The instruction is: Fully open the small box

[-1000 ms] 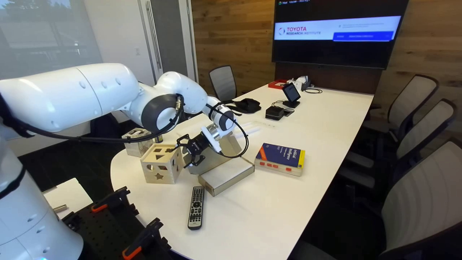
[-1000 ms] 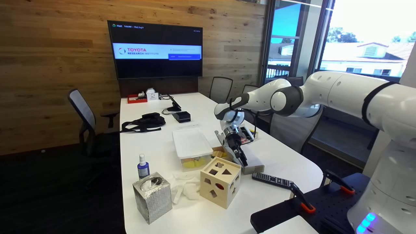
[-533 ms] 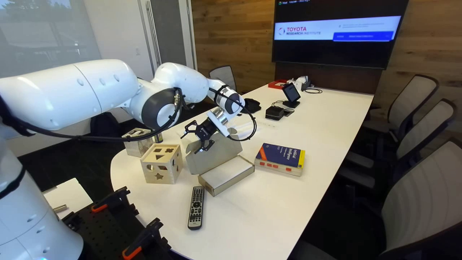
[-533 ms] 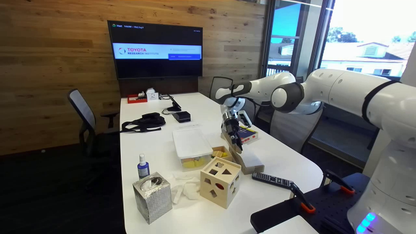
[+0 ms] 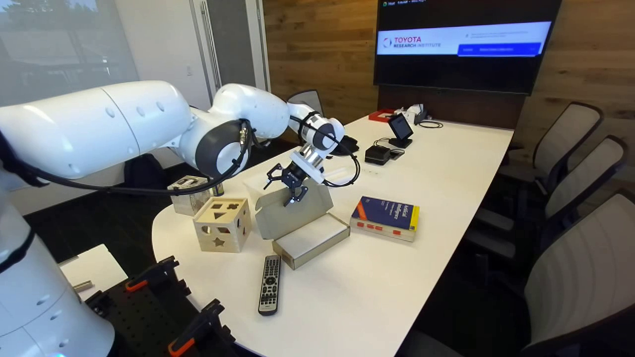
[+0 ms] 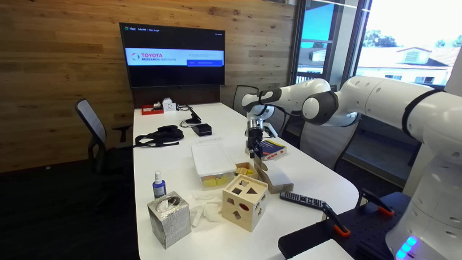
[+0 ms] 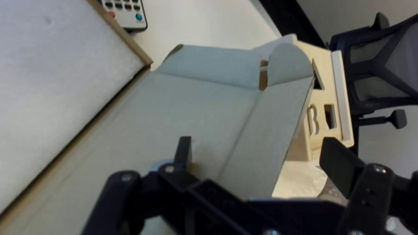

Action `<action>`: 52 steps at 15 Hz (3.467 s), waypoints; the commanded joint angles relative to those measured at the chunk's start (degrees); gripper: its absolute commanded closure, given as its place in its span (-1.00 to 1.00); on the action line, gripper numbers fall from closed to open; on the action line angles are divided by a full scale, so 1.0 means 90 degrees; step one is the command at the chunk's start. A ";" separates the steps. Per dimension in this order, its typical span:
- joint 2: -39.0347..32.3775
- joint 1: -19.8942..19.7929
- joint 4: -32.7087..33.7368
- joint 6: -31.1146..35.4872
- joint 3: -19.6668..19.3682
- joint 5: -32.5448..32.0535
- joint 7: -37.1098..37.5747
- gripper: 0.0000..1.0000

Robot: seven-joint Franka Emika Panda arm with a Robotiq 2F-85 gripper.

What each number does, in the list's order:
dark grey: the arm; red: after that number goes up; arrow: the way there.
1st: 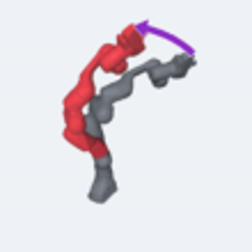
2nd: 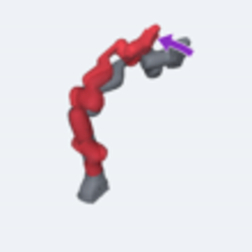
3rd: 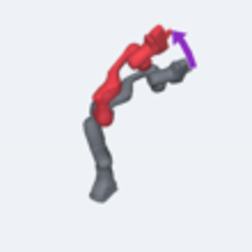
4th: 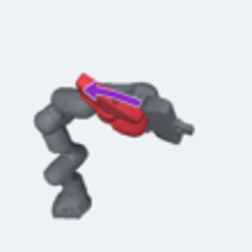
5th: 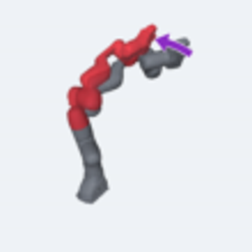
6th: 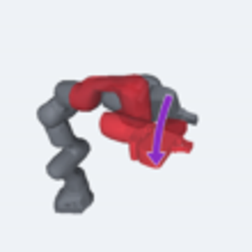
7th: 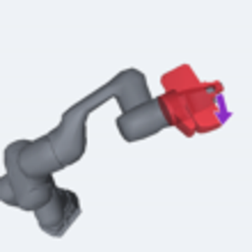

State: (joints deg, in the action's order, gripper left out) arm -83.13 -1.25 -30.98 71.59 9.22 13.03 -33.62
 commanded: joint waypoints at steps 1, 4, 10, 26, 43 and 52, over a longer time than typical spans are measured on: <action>-0.0069 0.0058 0.0189 0.0859 -0.0001 0.0118 0.0361 -1.00; -0.0156 0.0202 0.0144 0.1502 -0.0018 0.0057 0.0454 -1.00; -0.0191 0.0358 -0.0593 0.2423 -0.0061 -0.0181 0.0542 -1.00; 0.0387 0.0222 -0.1050 0.2231 -0.0047 -0.0192 0.0837 -1.00; 0.3540 -0.0650 -0.3541 0.2633 -0.0168 -0.0047 0.2178 -1.00; 0.5531 -0.1251 -0.5883 0.2301 -0.0315 0.0490 0.1791 -1.00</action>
State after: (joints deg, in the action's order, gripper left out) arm -41.88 -11.92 -72.85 91.67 7.69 15.20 -15.81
